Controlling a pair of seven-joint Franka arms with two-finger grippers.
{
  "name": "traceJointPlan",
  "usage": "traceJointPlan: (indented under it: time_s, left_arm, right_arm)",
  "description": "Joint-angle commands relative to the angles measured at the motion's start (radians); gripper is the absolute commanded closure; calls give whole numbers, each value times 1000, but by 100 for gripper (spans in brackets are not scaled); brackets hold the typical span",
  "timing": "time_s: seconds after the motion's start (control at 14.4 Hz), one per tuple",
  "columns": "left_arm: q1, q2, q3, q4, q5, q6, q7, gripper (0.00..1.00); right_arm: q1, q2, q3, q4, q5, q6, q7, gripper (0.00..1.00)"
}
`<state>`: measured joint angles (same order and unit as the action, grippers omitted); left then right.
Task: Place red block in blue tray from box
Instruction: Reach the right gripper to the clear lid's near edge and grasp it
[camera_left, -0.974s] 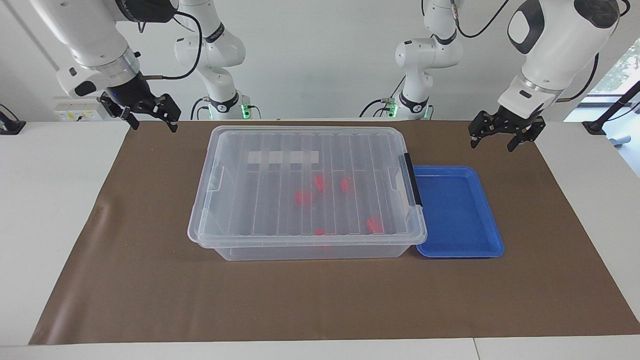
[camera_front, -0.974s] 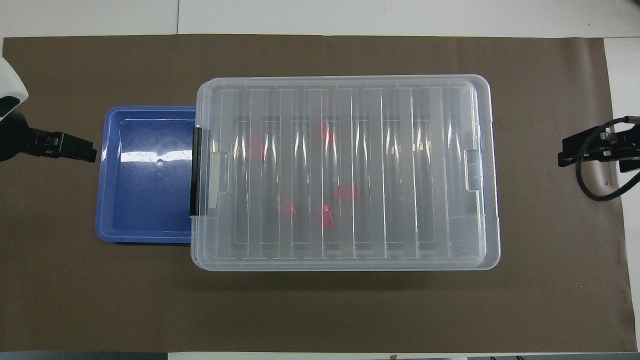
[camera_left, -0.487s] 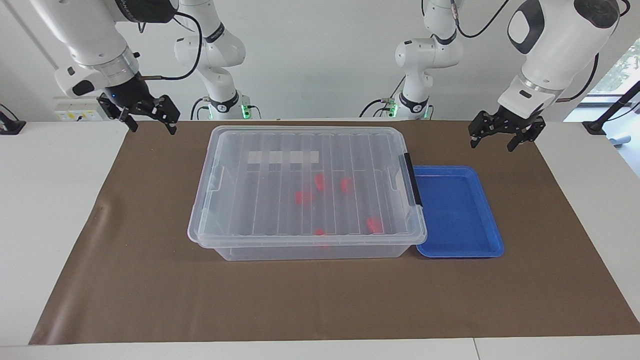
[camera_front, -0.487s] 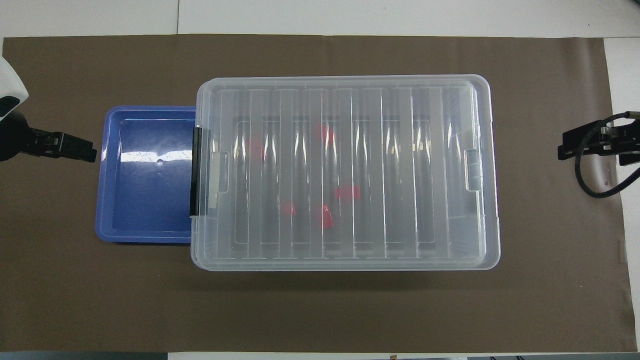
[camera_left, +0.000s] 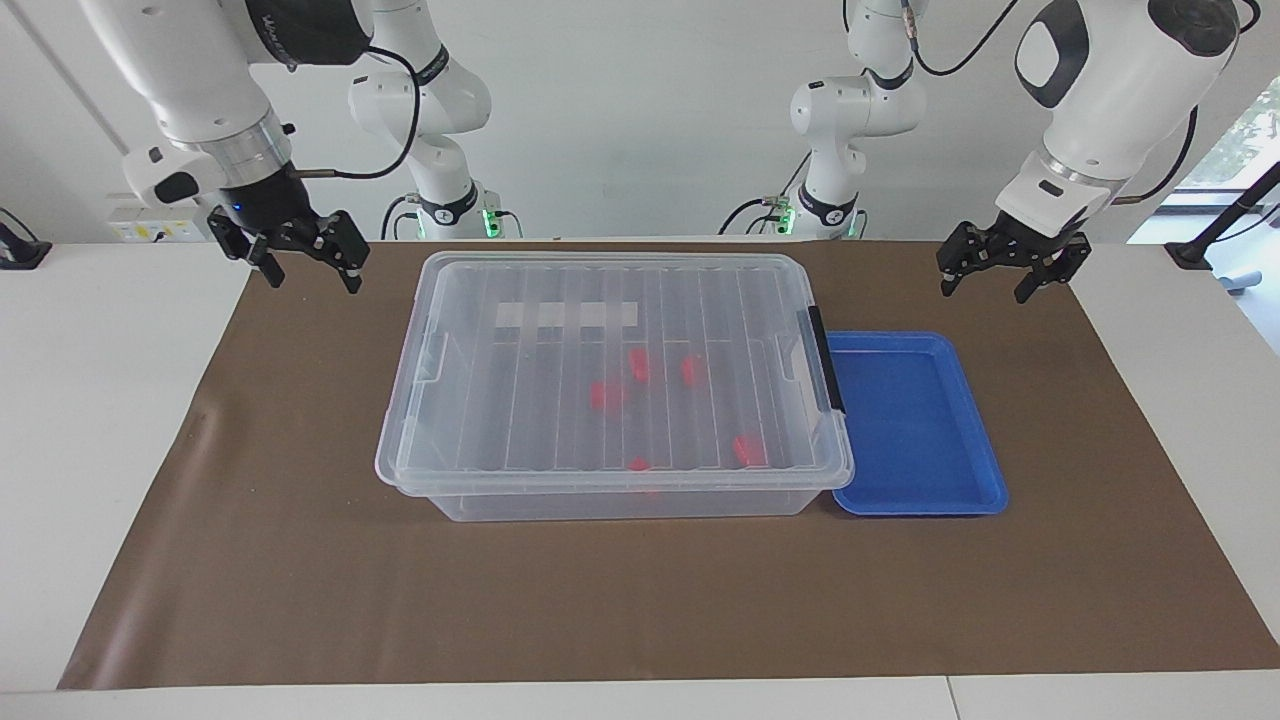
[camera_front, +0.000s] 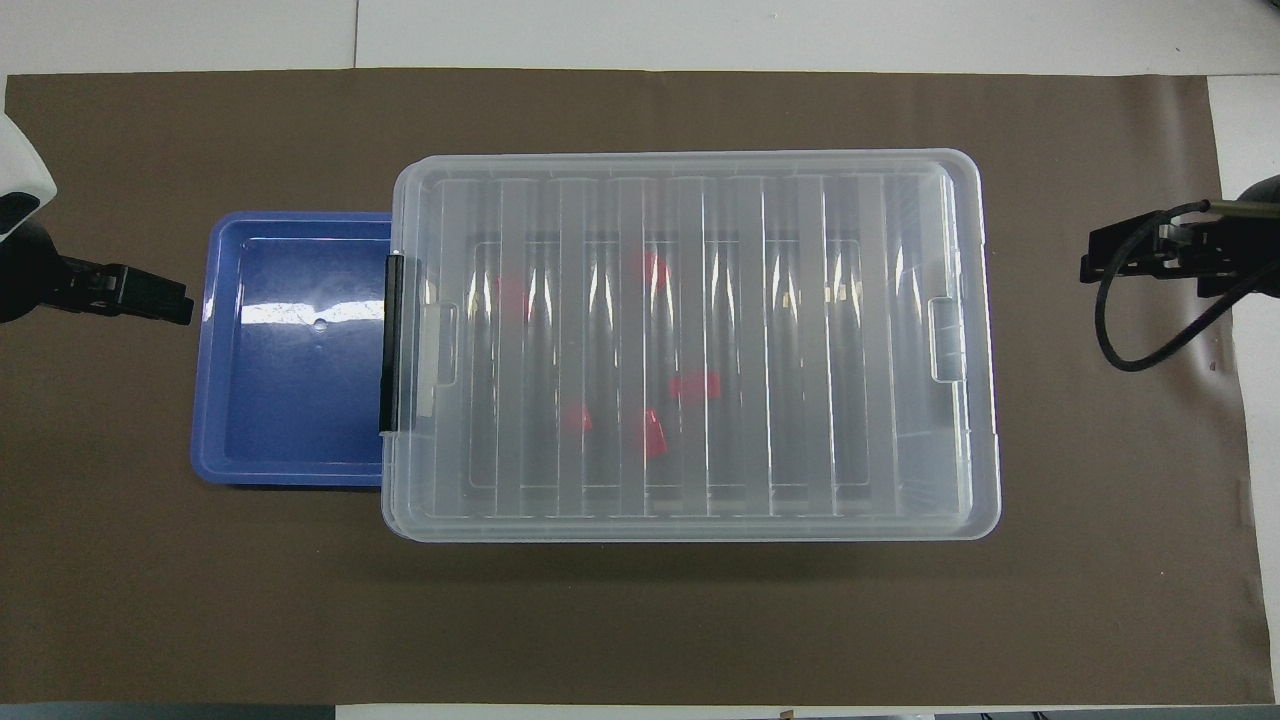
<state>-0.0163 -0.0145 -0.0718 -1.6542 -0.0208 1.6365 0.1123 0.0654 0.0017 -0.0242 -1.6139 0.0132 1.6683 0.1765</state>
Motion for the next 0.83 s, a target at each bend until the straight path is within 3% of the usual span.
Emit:
traceJointPlan:
  time_s: [0.0,0.35,0.77]
  left_arm:
    - [9,-7,-3,2,5,2,7,0]
    - [9,-7,-3,2,5,2,7,0]
    - [9,-7,-3,2,5,2,7,0]
  right_arm:
    - [25,4,3,-73,2,88,32,0]
    - [48,75,3,-87,1,136,32,0]
    - [57,63,3,-228,1,244,25,0]
